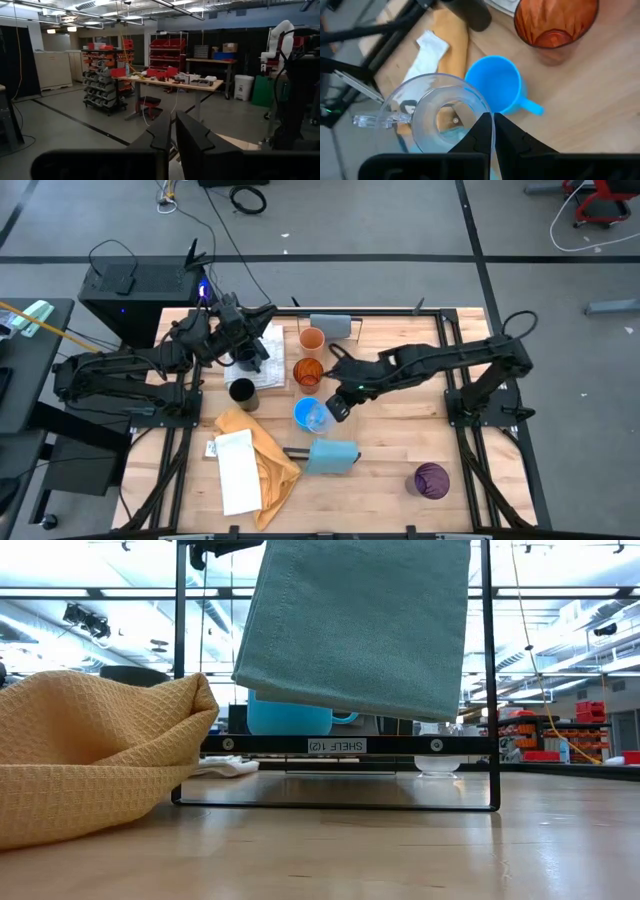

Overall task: Stack small to large cups/mugs on shelf
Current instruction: Put the transparent mug on the shelf

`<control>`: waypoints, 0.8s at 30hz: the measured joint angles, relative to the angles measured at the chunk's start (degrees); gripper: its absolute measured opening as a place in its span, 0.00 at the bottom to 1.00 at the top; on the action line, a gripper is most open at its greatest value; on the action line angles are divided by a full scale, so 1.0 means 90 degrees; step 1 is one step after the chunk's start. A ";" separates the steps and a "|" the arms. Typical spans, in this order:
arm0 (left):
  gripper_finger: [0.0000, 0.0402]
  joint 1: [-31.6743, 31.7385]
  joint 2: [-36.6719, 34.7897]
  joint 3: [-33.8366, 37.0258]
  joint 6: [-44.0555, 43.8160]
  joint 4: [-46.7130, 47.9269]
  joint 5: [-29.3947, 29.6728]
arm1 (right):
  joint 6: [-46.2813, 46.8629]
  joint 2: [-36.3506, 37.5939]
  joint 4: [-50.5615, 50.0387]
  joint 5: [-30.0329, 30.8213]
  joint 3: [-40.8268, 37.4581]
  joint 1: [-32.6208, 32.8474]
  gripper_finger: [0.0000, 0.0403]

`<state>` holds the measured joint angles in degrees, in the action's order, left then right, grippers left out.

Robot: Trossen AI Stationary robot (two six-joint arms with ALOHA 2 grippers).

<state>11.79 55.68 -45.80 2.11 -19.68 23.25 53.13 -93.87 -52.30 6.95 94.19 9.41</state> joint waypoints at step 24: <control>0.07 -0.0002 0.0000 0.0000 -0.0165 -0.0017 0.0000 | -0.0361 -0.0442 -0.0881 -0.0172 0.0352 0.0185 0.05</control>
<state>11.77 55.68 -45.80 0.62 -19.84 23.24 49.88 -97.84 -60.23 5.40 97.37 11.07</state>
